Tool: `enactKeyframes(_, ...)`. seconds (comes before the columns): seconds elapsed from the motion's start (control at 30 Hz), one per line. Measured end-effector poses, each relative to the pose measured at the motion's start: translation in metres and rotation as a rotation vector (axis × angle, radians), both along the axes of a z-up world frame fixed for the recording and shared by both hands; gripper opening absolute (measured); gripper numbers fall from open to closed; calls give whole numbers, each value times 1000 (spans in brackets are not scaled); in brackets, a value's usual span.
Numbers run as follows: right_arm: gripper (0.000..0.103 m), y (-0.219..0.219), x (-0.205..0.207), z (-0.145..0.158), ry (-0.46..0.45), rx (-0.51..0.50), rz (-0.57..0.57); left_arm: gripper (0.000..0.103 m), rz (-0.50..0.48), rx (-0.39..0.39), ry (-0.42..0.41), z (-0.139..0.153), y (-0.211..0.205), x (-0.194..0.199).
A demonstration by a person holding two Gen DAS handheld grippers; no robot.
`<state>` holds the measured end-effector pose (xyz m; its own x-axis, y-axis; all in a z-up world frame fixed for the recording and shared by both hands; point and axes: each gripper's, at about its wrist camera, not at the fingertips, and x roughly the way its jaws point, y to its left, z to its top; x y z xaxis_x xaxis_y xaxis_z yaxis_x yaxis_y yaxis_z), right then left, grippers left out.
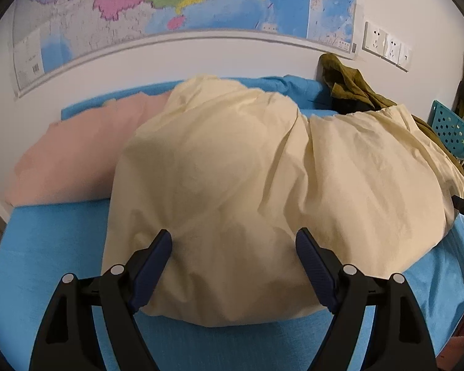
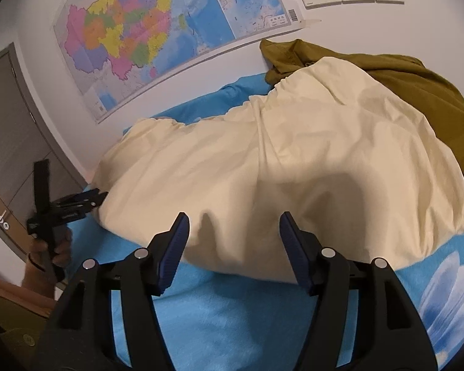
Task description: Fold large clothes
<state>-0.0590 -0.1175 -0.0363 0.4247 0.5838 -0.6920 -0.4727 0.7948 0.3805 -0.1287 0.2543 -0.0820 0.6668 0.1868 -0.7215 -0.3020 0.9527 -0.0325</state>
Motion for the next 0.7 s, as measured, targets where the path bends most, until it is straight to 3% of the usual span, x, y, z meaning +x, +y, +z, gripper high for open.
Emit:
enactKeyframes(0.1,63,-8,-3,-1,14,16,-21,80,0,-34,0,-5,5,2)
enactKeyframes(0.37,66,-6,-11,6,-2,51,-8,81,17,7,2,0,-4,1)
enactKeyframes(0.57,69,-16,-12,1,43,89,-21,81,7,-67,-35,9,1,-26)
enactKeyframes(0.7,69,-11,-20,9,7,70,4,81,2,-116,-29,10,7,-45)
